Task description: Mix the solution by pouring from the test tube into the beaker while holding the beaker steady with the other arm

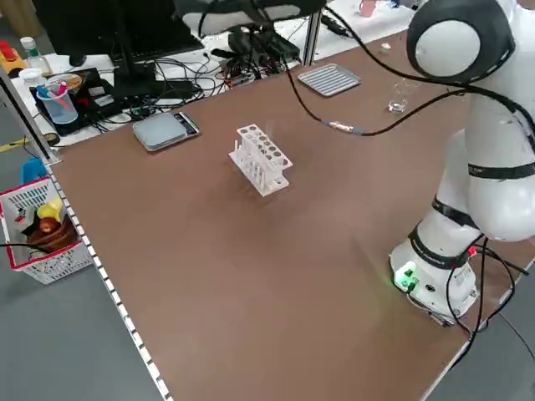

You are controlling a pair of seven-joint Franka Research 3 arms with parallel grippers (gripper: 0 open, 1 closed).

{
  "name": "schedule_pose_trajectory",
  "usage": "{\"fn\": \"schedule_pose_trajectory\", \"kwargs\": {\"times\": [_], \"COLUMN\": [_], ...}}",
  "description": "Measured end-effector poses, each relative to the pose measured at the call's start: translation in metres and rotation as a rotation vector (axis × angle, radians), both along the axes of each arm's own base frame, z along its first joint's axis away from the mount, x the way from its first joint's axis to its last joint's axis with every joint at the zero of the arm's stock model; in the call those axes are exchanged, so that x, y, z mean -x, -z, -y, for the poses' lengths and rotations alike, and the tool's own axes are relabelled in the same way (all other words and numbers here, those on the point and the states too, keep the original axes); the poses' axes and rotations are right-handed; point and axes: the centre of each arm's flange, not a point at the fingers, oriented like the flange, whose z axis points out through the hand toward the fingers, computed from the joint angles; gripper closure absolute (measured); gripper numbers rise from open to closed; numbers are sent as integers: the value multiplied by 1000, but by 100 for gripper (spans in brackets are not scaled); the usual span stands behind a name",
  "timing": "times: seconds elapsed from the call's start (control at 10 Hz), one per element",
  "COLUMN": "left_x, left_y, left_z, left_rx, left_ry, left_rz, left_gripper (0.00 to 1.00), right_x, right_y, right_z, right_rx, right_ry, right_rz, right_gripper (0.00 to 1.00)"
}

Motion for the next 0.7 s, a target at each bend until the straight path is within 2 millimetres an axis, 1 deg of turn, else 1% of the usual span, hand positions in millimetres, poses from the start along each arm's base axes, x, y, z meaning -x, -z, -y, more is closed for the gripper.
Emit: {"fn": "schedule_pose_trajectory", "kwargs": {"times": [0.3, 0.5, 0.7], "left_x": [-6, -6, 1], "left_y": [-28, -46, -70], "left_z": [52, 97, 137], "left_rx": [-183, -311, -392], "left_ry": [-240, -287, -362], "left_rz": [-134, -169, -191], "left_gripper": [0, 0, 0], "right_x": [1, 2, 2], "right_y": [-2, -3, -4], "right_z": [0, 0, 0], "right_rx": [0, 0, 0], "right_ry": [-1, -2, -3], "right_rz": [4, 6, 6], "right_gripper": [0, 0, 0]}}
